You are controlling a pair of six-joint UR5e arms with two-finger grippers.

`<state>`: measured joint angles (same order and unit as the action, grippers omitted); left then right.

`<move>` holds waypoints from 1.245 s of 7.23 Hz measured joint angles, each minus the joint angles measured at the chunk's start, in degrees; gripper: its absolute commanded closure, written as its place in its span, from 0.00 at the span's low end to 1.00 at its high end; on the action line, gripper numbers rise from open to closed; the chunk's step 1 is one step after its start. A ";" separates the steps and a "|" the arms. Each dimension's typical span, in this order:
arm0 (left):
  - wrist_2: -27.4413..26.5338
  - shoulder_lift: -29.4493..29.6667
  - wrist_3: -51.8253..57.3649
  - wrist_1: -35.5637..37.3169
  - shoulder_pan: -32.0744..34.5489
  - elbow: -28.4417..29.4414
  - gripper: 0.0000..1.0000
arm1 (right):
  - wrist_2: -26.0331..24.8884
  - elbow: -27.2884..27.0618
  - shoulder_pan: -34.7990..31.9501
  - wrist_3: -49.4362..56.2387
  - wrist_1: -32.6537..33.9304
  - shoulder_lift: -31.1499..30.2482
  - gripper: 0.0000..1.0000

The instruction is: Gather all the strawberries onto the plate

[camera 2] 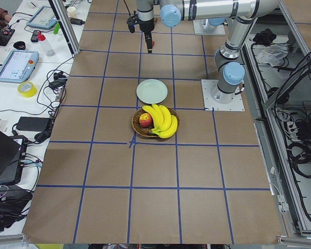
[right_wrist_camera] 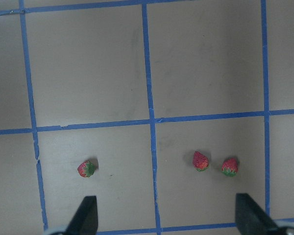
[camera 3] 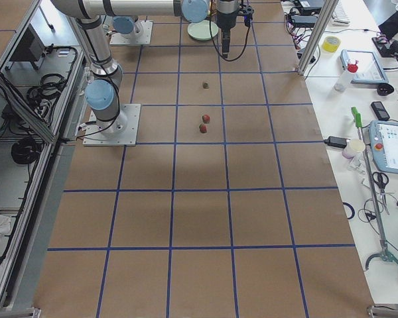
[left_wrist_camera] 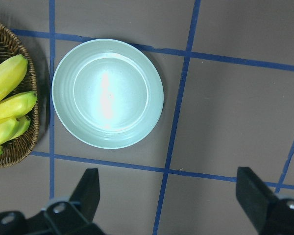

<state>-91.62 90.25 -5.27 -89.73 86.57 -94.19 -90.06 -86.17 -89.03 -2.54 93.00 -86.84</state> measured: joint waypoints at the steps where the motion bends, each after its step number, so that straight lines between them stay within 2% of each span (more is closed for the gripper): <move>1: -0.05 0.01 0.00 -0.05 0.00 -0.05 0.00 | -0.06 0.02 0.00 -0.06 -0.01 0.00 0.00; 6: -0.40 -0.10 0.00 0.29 -0.04 0.15 0.00 | -0.93 -1.01 0.31 0.35 -3.91 0.58 0.00; 9: -1.15 -0.16 0.06 0.34 -0.41 0.38 0.00 | -1.61 -11.23 2.02 1.05 4.26 1.19 0.01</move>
<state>-92.77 90.09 -5.22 -89.39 86.16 -93.80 -91.67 -97.40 -87.01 -1.49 97.26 -85.65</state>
